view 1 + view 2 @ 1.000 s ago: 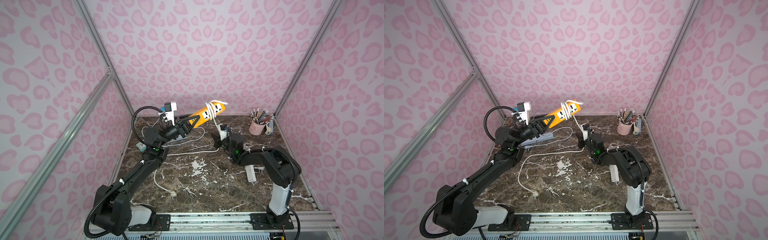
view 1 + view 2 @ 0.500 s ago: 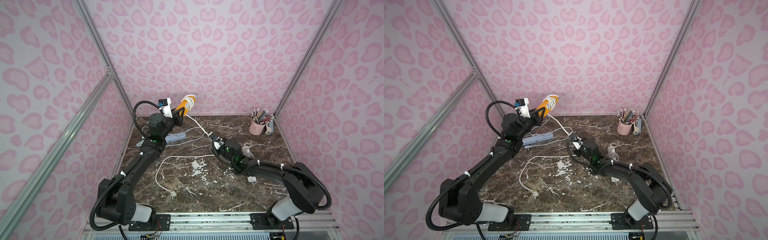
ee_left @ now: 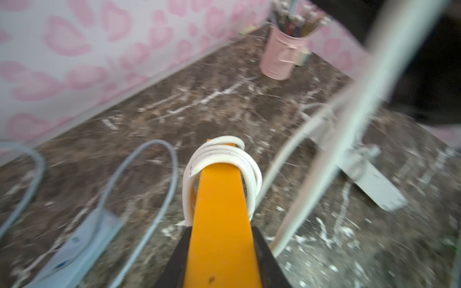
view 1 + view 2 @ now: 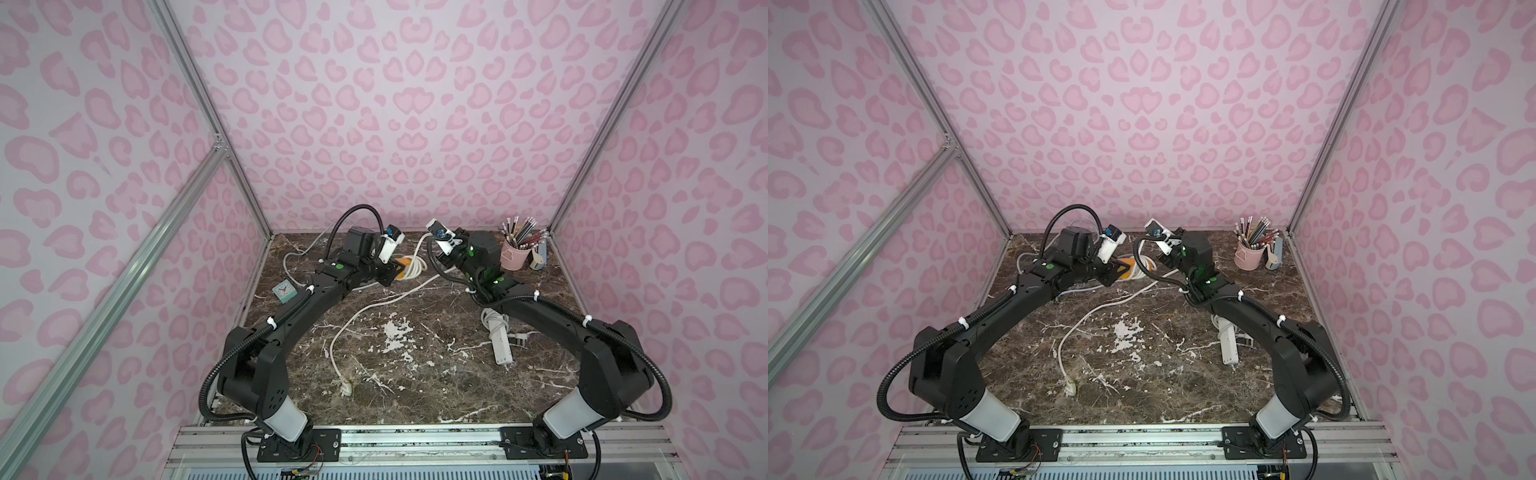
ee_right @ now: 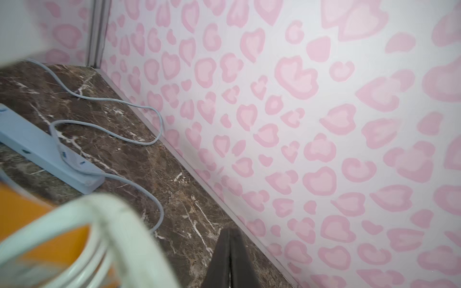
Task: Wrap the cord around the power strip
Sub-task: Wrap the power cord around the power strip.
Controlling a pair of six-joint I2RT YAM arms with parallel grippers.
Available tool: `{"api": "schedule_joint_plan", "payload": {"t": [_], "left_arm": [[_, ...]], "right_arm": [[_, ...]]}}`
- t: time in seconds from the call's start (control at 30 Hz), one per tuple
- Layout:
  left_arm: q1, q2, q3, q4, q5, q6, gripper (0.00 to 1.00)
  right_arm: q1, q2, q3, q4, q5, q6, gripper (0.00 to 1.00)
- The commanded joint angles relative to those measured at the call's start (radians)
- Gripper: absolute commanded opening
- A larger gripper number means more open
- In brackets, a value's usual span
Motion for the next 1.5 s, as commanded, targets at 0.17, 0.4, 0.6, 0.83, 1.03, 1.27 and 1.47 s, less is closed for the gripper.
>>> {"api": "schedule_joint_plan", "payload": {"t": [0.17, 0.4, 0.6, 0.83, 1.03, 1.27, 1.47], "left_arm": [[-0.032, -0.159, -0.142, 0.223, 0.625, -0.104, 0.03], [0.004, -0.212, -0.253, 0.73, 0.719, -0.472, 0.03], [0.046, -0.236, -0.308, 1.049, 0.664, -0.727, 0.03], [0.063, -0.261, -0.301, 1.052, 0.57, -0.767, 0.03], [0.067, -0.271, -0.294, 1.094, 0.522, -0.807, 0.03], [0.083, -0.262, -0.324, 1.249, 0.423, -0.929, 0.03], [0.083, -0.257, -0.32, 1.27, 0.391, -0.946, 0.03]], "right_arm": [[-0.113, 0.207, 0.21, -0.115, -0.309, 0.123, 0.0], [-0.159, 0.27, 0.139, 0.075, -0.601, 0.399, 0.0], [-0.164, 0.262, -0.025, 0.249, -0.641, 0.541, 0.3], [-0.186, 0.234, -0.17, 0.461, -0.621, 0.745, 0.43], [-0.138, 0.225, -0.26, 0.552, -0.462, 0.892, 0.46], [-0.054, 0.21, -0.374, 0.674, -0.312, 0.997, 0.5], [-0.003, 0.236, -0.39, 0.693, -0.228, 1.024, 0.4]]}}
